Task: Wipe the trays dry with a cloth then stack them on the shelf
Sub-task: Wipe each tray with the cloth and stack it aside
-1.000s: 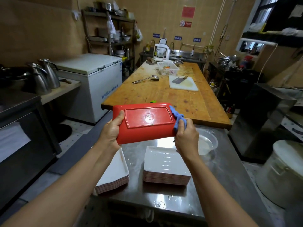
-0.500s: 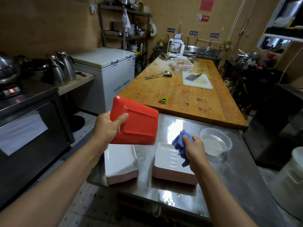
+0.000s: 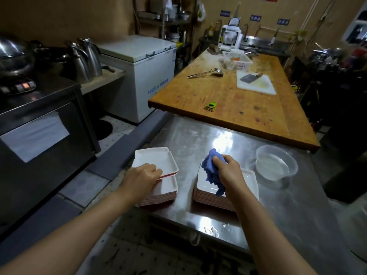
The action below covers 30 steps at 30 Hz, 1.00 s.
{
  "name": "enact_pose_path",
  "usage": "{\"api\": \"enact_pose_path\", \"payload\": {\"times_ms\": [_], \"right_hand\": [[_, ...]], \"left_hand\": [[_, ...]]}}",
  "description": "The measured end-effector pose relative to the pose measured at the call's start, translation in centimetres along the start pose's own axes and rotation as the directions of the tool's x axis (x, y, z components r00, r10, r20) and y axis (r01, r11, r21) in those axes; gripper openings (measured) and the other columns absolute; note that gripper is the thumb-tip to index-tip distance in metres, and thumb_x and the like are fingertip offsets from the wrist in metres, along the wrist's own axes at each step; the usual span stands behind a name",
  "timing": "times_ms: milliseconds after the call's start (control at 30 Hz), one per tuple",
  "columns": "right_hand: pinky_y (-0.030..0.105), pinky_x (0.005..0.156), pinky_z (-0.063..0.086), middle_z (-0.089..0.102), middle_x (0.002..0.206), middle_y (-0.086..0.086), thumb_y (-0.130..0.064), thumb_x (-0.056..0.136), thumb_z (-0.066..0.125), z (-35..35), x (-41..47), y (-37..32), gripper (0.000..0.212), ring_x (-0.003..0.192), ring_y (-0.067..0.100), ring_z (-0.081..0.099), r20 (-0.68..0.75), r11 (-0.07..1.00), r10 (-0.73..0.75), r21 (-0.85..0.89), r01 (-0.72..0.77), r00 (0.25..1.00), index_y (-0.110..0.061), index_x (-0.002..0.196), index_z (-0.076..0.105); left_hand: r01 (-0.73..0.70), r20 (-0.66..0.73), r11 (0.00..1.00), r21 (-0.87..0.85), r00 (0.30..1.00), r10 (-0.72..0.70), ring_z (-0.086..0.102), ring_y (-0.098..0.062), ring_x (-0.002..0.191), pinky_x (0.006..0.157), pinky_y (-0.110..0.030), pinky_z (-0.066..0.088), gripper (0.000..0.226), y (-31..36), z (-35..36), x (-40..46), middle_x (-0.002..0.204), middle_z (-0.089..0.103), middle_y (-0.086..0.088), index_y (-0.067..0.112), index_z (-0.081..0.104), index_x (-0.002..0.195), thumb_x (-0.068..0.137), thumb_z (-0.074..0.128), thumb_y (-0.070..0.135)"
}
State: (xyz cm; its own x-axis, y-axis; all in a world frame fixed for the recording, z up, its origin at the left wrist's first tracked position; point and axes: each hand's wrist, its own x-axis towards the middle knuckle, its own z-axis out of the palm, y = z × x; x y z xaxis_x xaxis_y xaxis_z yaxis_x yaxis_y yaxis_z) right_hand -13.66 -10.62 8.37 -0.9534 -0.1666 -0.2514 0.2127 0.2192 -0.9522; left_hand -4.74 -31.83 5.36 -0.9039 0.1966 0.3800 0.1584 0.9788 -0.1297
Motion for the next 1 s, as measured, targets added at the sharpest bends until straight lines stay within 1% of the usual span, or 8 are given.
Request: {"api": "enact_pose_path", "payload": {"times_ms": [233,367,433,533,567,700,900,1000], "right_hand": [[0.017,0.035,0.034,0.060,0.052,0.008,-0.019,0.093,0.044,0.0,0.7,1.1,0.014,0.051,0.022,0.060,0.011,0.999,0.030,-0.019,-0.030,0.999,-0.010,0.101,0.051],[0.017,0.034,0.035,0.062,0.060,0.013,-0.018,0.094,0.044,-0.1,1.0,1.6,0.015,0.045,0.018,0.060,0.013,0.999,0.048,-0.004,-0.048,0.999,-0.009,0.103,0.052],[0.017,0.035,0.037,0.062,0.061,0.014,-0.017,0.094,0.044,-0.1,1.1,1.9,0.015,0.044,0.017,0.060,0.019,0.998,0.058,0.013,-0.058,0.998,-0.008,0.105,0.051],[0.016,0.033,0.034,0.060,0.063,0.016,-0.015,0.094,0.044,-0.1,1.2,2.1,0.016,0.040,0.014,0.058,0.024,0.996,0.077,0.032,-0.077,0.997,-0.007,0.106,0.051],[0.015,0.033,0.033,0.060,0.063,0.017,-0.014,0.094,0.043,-0.2,1.2,2.2,0.017,0.038,0.013,0.056,0.026,0.996,0.081,0.031,-0.081,0.996,-0.005,0.107,0.051],[0.014,0.032,0.031,0.059,0.065,0.021,-0.012,0.093,0.041,-0.7,1.6,2.8,0.021,0.032,0.010,0.048,0.031,0.995,0.095,0.009,-0.096,0.995,-0.002,0.108,0.050],[0.017,0.033,0.033,0.061,0.062,0.017,-0.016,0.094,0.043,-1.6,2.3,4.0,0.019,0.040,0.015,0.054,-0.025,0.993,0.120,0.017,-0.120,0.992,-0.005,0.107,0.052],[0.019,0.032,0.033,0.061,0.065,0.018,-0.015,0.092,0.043,-1.9,2.7,4.6,0.020,0.039,0.014,0.055,-0.049,0.990,0.140,0.036,-0.139,0.989,-0.006,0.108,0.052]], "left_hand": [[-0.089,0.140,0.995,0.040,0.987,0.083,0.051,-0.019,0.042,0.029,-0.018,0.028,0.039,1.5,3.8,-1.6,0.049,0.050,-0.002,0.014,0.057,0.050,0.028,0.087,0.002],[-0.078,0.171,0.996,0.036,0.983,0.070,0.050,-0.020,0.043,0.030,-0.018,0.028,0.038,2.0,5.3,-2.0,0.050,0.050,-0.003,0.013,0.055,0.050,0.030,0.086,0.001],[-0.058,0.206,0.998,0.028,0.977,0.051,0.051,-0.020,0.044,0.030,-0.018,0.029,0.040,1.9,6.1,-2.1,0.051,0.051,-0.003,0.013,0.055,0.049,0.031,0.090,0.007],[-0.035,0.253,0.999,-0.010,0.967,0.037,0.056,-0.020,0.049,0.029,-0.019,0.034,0.048,1.6,7.3,-2.6,0.055,0.055,-0.004,0.011,0.058,0.053,0.032,0.095,0.035],[-0.025,0.262,1.000,-0.018,0.965,0.029,0.057,-0.020,0.051,0.029,-0.020,0.036,0.050,1.5,7.6,-2.7,0.057,0.056,-0.004,0.011,0.059,0.054,0.033,0.094,0.039],[0.007,0.264,1.000,-0.028,0.965,0.000,0.057,-0.021,0.053,0.028,-0.023,0.039,0.053,1.1,8.6,-2.5,0.060,0.056,-0.005,0.009,0.059,0.058,0.035,0.093,0.042],[0.035,0.260,0.999,-0.018,0.965,-0.030,0.056,-0.024,0.054,0.032,-0.023,0.038,0.054,0.7,9.7,-1.5,0.063,0.056,-0.007,0.008,0.058,0.062,0.040,0.092,0.043],[0.067,0.291,0.998,-0.015,0.955,-0.059,0.055,-0.025,0.058,0.034,-0.024,0.036,0.054,0.3,10.0,-1.2,0.066,0.056,-0.008,0.007,0.058,0.065,0.041,0.092,0.043]]}}
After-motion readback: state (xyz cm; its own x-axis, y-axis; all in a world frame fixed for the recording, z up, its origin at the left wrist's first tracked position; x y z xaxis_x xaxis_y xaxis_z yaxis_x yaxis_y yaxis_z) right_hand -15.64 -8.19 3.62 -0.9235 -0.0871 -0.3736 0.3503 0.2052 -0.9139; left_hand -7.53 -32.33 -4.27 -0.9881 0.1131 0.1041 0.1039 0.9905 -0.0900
